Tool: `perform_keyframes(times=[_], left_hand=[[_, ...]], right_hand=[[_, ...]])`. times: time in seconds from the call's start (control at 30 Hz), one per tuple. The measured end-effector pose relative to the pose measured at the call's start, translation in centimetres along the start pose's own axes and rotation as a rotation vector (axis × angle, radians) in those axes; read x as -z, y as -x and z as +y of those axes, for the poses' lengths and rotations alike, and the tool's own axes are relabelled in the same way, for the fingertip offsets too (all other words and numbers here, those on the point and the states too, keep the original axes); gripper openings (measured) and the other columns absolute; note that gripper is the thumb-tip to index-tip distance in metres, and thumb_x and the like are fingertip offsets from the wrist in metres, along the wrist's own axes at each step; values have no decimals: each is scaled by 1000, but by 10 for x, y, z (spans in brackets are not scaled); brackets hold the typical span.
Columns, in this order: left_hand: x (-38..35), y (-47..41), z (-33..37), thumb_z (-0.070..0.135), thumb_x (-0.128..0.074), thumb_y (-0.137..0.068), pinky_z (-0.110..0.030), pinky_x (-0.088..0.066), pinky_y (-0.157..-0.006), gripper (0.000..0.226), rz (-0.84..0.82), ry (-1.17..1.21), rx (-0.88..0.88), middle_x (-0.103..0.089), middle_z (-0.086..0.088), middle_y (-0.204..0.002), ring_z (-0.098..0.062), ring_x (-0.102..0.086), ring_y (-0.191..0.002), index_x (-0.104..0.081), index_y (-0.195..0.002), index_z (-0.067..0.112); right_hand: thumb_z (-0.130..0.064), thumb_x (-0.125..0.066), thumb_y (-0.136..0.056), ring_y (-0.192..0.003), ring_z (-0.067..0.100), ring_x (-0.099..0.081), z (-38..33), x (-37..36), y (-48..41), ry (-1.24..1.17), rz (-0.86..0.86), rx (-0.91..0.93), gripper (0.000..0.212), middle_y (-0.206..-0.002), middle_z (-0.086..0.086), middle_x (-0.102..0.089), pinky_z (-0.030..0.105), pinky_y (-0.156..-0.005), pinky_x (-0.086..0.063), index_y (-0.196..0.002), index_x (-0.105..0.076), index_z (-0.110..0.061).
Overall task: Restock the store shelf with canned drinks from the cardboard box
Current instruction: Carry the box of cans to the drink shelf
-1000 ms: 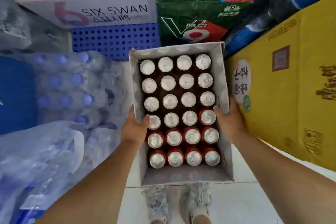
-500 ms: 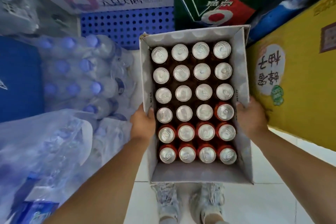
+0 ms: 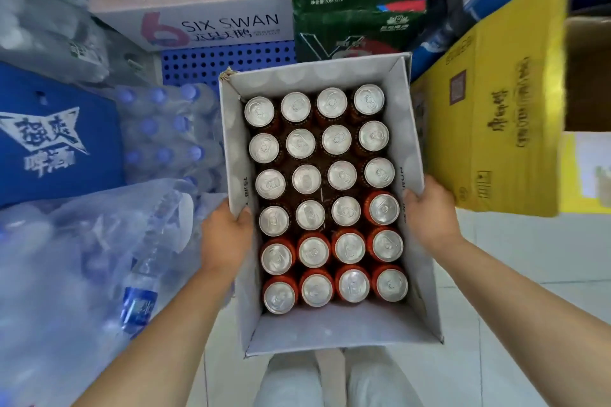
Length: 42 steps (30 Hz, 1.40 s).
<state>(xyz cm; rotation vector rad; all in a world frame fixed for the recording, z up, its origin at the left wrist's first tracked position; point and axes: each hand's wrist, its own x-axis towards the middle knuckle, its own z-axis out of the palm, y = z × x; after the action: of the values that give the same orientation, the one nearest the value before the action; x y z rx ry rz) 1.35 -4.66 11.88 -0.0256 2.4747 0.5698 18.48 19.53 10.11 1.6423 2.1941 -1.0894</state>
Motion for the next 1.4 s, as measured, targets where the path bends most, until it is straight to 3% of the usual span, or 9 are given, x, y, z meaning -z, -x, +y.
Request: perform_keyframes(times=[0.17,0.3,0.4,0.5,0.67,0.83,1.07,1.3,1.4], left_hand=[[96,91,22,18,-54,-93,-38,-45,-72,19,-47,-108,-31,-70,-18,-91,-39,-62,-89,-65,-100,4],[179,170,51,20,-55,-94,-34,-37,-67,16,-54,-185,-86,-67,-16,-88,-36,-58,-87,-65,-97,8],[236,231,79,19,-53,-93,-33,-36,-59,13,-86,-229,-167,-58,-4,-70,-27,-50,-69,-60,-85,11],[280,288,106,19,-51,-91,-27,-37,-52,20,-116,-218,-274,-58,0,-65,-12,-51,-62,-54,-71,16],[306,358,152,16,-57,-90,-27,-41,-54,13,-164,-223,-494,-61,2,-64,-15,-55,-63,-62,-80,12],[270,416,217,14,-55,-89,-33,-40,-51,13,-271,-310,-698,-63,-9,-66,-31,-59,-68,-61,-80,6],[150,517,314,15,-53,-89,-28,-32,-48,28,-439,-473,-877,-55,4,-62,-18,-51,-61,-48,-63,23],[41,639,410,17,-52,-88,-30,-42,-55,14,-516,-571,-994,-61,5,-68,-13,-56,-67,-60,-77,17],[-7,672,456,16,-51,-85,-35,-47,-55,15,-555,-576,-1045,-63,-4,-65,-22,-55,-62,-54,-70,12]], right_hand=[[-11,-53,-91,-94,39,-62,-25,84,107,-14,-66,-38,26,-99,20,-68,39,-75,-48,-116,-59,-5],[-10,-58,-89,-83,36,-60,-43,154,201,-62,-11,-77,13,-84,17,-66,32,-63,-35,-100,-63,-4],[-9,-61,-85,-72,32,-55,-47,206,277,-165,67,-140,6,-69,8,-60,29,-55,-39,-88,-64,-5],[-15,-64,-81,-74,36,-61,-44,251,349,-280,147,-216,3,-71,11,-65,34,-60,-46,-81,-63,-12],[-12,-60,-87,-78,33,-58,-23,316,449,-343,288,-293,4,-78,8,-66,32,-62,-40,-87,-63,-15],[-11,-62,-87,-78,34,-57,38,359,500,-417,444,-461,10,-86,20,-68,36,-67,-42,-92,-65,-3],[-9,-61,-85,-80,37,-57,157,424,528,-563,606,-663,7,-85,20,-66,35,-65,-40,-89,-64,-4],[-10,-60,-86,-74,30,-55,274,518,539,-669,672,-777,5,-78,12,-63,33,-64,-38,-82,-62,-12],[-8,-58,-88,-63,23,-47,311,558,532,-716,703,-821,8,-67,1,-55,33,-57,-35,-81,-59,-8]])
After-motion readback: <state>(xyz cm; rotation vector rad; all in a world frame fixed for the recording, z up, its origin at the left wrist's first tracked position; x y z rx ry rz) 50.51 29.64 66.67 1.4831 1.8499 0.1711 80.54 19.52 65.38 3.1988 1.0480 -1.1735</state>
